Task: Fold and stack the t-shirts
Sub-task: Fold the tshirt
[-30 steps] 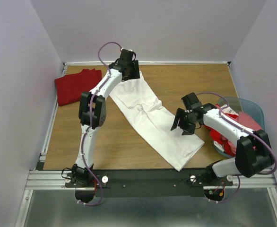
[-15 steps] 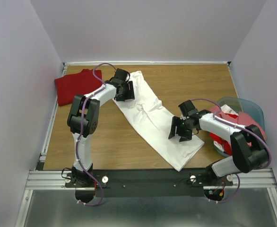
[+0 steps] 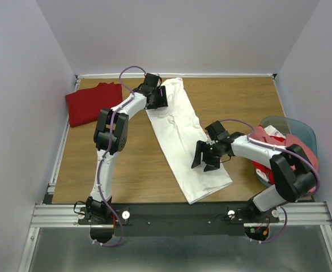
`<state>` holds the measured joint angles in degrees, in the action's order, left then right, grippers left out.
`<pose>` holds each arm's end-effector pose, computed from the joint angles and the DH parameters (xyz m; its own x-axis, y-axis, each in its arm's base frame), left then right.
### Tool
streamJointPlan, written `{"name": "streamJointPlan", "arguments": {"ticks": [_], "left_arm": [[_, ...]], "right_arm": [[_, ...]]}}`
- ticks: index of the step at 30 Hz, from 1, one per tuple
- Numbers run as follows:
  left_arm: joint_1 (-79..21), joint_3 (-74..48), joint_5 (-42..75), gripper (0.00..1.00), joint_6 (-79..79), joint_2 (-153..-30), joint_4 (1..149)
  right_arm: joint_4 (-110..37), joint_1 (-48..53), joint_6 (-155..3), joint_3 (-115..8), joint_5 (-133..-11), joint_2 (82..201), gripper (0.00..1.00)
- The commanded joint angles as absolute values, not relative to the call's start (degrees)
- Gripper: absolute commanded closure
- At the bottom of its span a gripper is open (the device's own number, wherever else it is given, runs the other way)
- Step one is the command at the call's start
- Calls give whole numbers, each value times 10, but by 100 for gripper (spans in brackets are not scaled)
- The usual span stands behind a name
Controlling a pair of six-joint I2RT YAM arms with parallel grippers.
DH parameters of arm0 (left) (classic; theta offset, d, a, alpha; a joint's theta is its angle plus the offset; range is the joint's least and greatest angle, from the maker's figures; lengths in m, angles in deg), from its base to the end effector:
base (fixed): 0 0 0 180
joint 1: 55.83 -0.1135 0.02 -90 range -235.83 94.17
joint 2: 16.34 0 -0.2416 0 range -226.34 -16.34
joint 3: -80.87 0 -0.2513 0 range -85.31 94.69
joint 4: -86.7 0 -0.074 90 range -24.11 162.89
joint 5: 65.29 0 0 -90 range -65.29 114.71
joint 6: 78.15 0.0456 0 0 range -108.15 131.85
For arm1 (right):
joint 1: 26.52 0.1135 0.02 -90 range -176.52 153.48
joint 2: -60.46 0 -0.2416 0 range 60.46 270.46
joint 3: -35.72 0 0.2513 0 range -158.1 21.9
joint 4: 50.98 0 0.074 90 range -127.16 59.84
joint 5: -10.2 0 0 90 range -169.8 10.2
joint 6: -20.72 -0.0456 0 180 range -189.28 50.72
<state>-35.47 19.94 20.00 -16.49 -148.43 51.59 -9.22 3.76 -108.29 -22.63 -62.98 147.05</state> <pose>0.4736 -0.1797 0.1472 -0.8035 -0.2065 -0.5584 0.0190 0.9286 -0.3707 0.2241 0.1462 0.1252 -0.9882 0.1207 -0.0946 0.0693 0.9018 0.4266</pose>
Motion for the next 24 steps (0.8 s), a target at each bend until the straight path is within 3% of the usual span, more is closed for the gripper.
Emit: {"name": "streamJointPlan", "arguments": {"ticks": [1, 5, 15, 24], "left_arm": [[-357, 262, 186, 30, -153, -1545, 480], [-362, 346, 179, 30, -152, -1594, 456], [-383, 407, 148, 30, -136, -1633, 472], [-383, 425, 142, 29, -118, -1573, 509]], "right_arm": [[-104, 67, -1098, -248, -617, 1521, 27], [-105, 78, -1115, -283, -618, 1549, 27], [-109, 100, -1120, -353, -601, 1613, 27], [-103, 106, -1121, -414, -614, 1591, 27]]}}
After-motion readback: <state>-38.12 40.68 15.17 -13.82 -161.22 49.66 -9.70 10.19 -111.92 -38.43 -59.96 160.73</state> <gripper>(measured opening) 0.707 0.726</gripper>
